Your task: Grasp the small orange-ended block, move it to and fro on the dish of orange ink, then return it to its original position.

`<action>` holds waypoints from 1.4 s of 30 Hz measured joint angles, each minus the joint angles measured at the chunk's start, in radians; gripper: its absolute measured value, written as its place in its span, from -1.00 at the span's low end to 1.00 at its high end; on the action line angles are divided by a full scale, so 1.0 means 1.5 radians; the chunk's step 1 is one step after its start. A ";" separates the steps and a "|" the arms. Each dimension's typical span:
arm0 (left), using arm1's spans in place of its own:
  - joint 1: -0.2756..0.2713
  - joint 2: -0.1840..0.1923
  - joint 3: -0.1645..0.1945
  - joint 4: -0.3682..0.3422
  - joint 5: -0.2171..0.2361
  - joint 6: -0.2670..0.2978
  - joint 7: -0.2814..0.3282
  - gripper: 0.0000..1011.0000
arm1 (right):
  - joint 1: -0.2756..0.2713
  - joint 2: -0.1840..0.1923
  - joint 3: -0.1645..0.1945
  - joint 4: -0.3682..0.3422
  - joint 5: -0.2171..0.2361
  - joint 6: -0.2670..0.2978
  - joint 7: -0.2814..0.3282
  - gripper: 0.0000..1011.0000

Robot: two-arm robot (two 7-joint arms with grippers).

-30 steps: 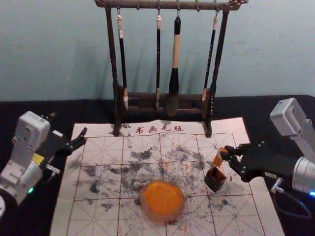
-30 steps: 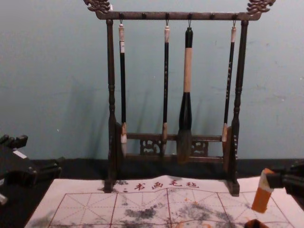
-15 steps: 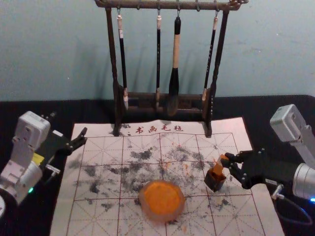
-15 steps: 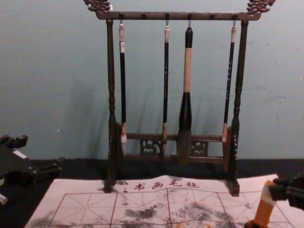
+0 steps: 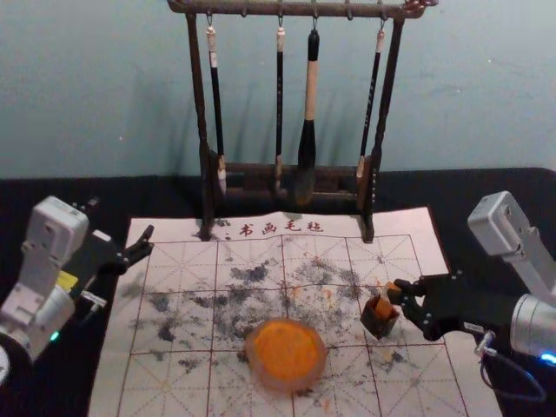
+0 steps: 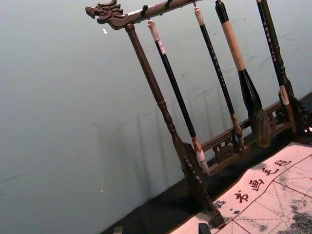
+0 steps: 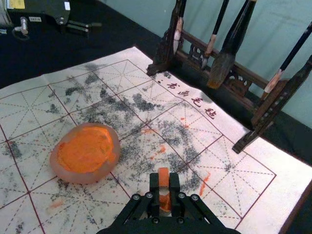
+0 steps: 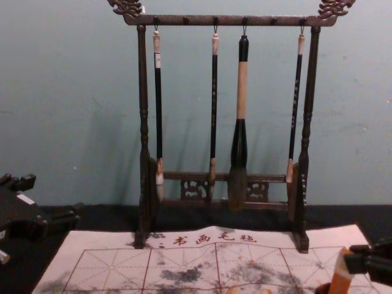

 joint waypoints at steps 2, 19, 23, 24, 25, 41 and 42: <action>0.000 0.000 0.000 0.000 0.000 0.000 0.000 0.98 | 0.004 -0.002 -0.004 0.005 -0.001 0.002 0.001 -0.84; 0.000 0.000 0.000 0.000 0.000 0.000 0.000 0.98 | 0.017 -0.011 -0.025 0.031 -0.014 0.006 0.006 -0.84; 0.000 0.000 0.000 0.000 0.000 0.000 0.000 0.98 | 0.020 -0.014 -0.028 0.038 -0.017 0.005 0.006 -0.84; 0.000 0.000 0.000 0.000 0.000 0.000 0.000 0.98 | 0.020 -0.014 -0.028 0.039 -0.017 0.005 0.006 -0.84; 0.000 0.000 0.000 0.000 0.000 0.000 0.000 0.98 | 0.020 -0.015 -0.029 0.040 -0.019 0.005 0.007 -0.84; 0.000 0.000 0.000 0.000 0.000 0.000 0.000 0.98 | 0.023 -0.018 -0.031 0.046 -0.023 0.003 0.006 -0.84; 0.000 0.000 0.000 0.000 0.000 0.000 0.000 0.98 | 0.023 -0.018 -0.031 0.046 -0.023 0.003 0.006 -0.84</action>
